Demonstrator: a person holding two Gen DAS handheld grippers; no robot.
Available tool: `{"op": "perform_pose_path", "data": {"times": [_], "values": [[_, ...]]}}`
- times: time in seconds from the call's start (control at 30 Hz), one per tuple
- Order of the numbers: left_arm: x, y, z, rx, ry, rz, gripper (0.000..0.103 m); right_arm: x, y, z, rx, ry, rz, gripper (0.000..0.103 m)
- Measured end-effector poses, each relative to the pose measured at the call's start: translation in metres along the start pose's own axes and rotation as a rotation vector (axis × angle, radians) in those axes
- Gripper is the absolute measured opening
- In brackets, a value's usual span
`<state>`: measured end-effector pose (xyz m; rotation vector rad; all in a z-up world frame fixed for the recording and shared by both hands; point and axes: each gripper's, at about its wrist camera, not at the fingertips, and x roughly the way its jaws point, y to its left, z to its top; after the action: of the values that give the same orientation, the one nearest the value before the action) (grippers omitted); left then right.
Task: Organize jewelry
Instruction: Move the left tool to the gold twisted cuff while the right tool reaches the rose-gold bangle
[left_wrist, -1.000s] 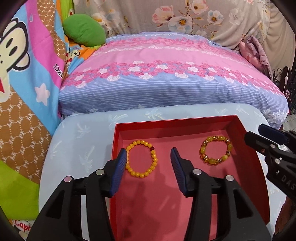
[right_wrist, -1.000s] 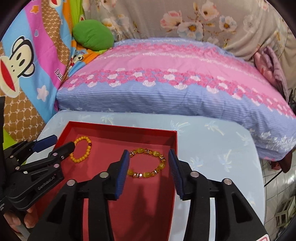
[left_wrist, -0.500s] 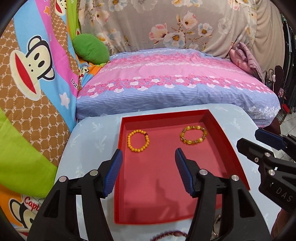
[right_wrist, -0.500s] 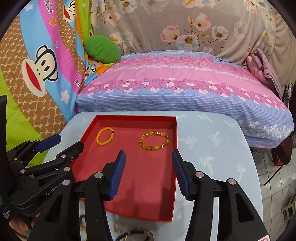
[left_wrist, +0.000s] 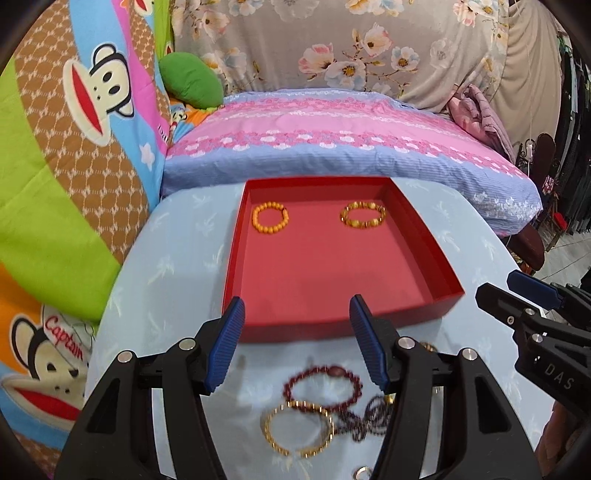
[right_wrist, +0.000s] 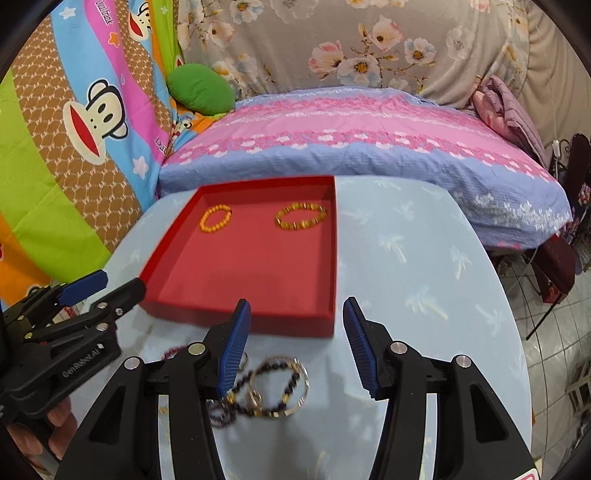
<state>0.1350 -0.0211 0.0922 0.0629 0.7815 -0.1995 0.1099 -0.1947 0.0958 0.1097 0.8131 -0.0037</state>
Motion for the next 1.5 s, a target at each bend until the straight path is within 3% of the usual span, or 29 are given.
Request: {"op": "perform_pose_path", "data": {"times": [0.47,0.63,0.93,1.1,1.5], "values": [[0.007,0.027,-0.083,-0.096,0.062,0.013,0.073,0.022,-0.014,-0.078,0.071,0.122,-0.014,0.051],[0.005,0.022,-0.097,-0.08,0.054,0.004,0.087,0.026,-0.009,-0.087,0.082,0.134,-0.009,0.056],[0.024,0.007,-0.104,-0.031,0.088,0.013,0.087,0.035,-0.003,-0.084,0.081,0.133,-0.003,0.065],[0.034,0.008,-0.105,-0.042,0.123,0.0,0.086,0.046,0.004,-0.078,0.064,0.137,0.001,0.065],[0.036,0.009,-0.105,-0.046,0.127,0.016,0.081,0.068,0.019,-0.071,0.026,0.136,-0.014,0.065]]}}
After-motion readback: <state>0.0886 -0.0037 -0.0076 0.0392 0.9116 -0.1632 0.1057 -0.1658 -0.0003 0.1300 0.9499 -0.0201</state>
